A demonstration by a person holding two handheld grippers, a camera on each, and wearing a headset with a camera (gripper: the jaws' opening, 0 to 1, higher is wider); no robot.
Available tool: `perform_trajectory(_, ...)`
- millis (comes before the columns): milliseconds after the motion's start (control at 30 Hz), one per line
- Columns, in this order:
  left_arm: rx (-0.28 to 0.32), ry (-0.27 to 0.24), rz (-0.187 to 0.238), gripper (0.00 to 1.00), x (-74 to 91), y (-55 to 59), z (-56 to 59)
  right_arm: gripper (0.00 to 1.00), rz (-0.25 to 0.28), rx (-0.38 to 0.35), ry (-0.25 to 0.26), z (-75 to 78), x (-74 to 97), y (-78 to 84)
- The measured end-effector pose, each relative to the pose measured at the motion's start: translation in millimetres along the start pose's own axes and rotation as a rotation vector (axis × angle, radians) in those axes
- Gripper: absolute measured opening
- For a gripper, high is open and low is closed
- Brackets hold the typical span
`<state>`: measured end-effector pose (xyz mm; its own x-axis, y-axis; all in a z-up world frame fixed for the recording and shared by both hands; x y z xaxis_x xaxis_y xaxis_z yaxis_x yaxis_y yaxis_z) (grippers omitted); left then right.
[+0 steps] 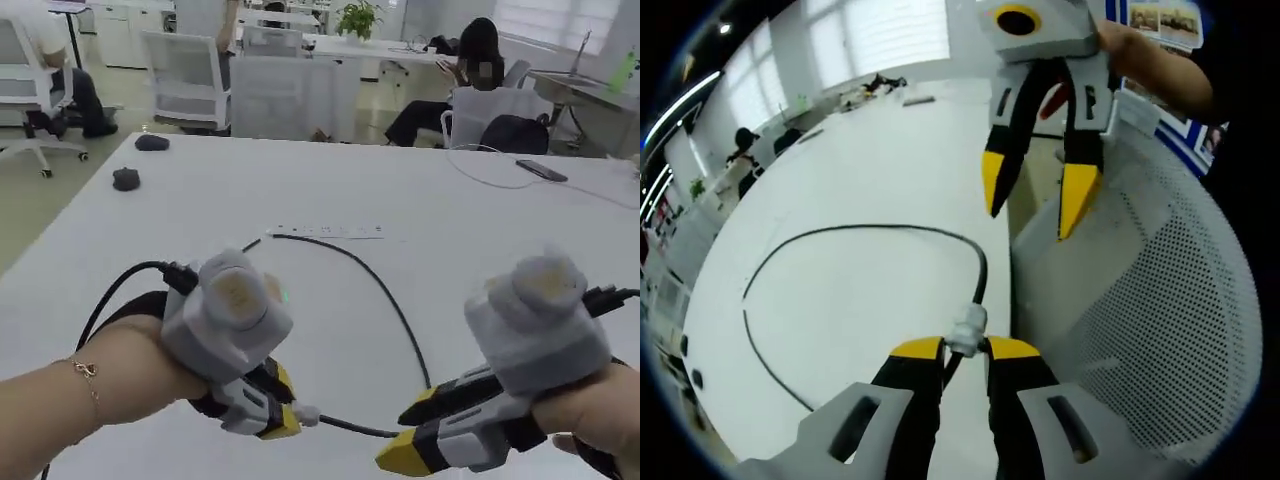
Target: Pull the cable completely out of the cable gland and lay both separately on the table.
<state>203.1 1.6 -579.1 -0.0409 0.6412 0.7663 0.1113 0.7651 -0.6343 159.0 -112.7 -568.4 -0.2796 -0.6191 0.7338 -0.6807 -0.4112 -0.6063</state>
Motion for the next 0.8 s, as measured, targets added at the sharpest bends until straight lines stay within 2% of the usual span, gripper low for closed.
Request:
perform_trajectory(100, -0.008, -0.032, 0.02, 0.16, 15.3, -5.7, 7.1, 0.35, -0.012, 0.04, -0.066, -7.0, -7.2, -14.9)
perform_trajectory(233, -0.029, -0.073, 0.022, 0.16, 31.9, -9.9, 16.8, 0.35, -0.05, 0.099, -0.182, -23.7, -17.3, -30.1)
perform_trajectory(300, -0.056, -0.091, 0.018, 0.16, 38.6, -11.2, 21.0, 0.35, -0.095, 0.147, -0.217, -29.0, -20.1, -32.6)
perform_trajectory(333, -0.063, -0.105, 0.016, 0.16, 40.9, -12.0, 22.1, 0.34, -0.099, 0.158, -0.233, -31.1, -21.0, -34.8)
perform_trajectory(400, -0.076, -0.131, 0.024, 0.16, 45.8, -15.5, 25.5, 0.34, -0.084, 0.123, -0.276, -36.9, -23.5, -41.0)
perform_trajectory(433, -0.086, -0.141, 0.027, 0.16, 47.2, -16.9, 26.9, 0.33, -0.085, 0.125, -0.306, -38.5, -23.9, -44.5)
perform_trajectory(533, -0.129, -0.174, 0.021, 0.16, 50.4, -19.7, 31.1, 0.27, -0.111, 0.14, -0.348, -40.2, -26.2, -47.5)
perform_trajectory(600, -0.156, -0.182, 0.012, 0.16, 50.3, -20.5, 33.8, 0.24, -0.129, 0.142, -0.385, -40.3, -28.5, -48.0)
perform_trajectory(733, -0.193, -0.179, -0.011, 0.16, 45.7, -20.9, 40.4, 0.22, -0.111, 0.082, -0.461, -42.9, -29.7, -51.2)
perform_trajectory(800, -0.199, -0.173, -0.013, 0.16, 43.3, -21.8, 42.7, 0.17, -0.105, 0.112, -0.468, -43.1, -29.7, -51.3)
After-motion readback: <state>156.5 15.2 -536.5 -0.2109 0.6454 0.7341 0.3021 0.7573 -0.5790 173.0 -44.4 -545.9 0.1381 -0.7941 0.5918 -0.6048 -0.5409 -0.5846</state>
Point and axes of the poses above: the centre of the closed fingertips' face, and the gripper's own axes: x roughly backward along the fingers, z roughly to its right, y roughly out of its underside, the point moved 5 cm from there along x, roughly backward along the fingers, and after that the axes turned 3 degrees about -x, right-handed, at the moved point
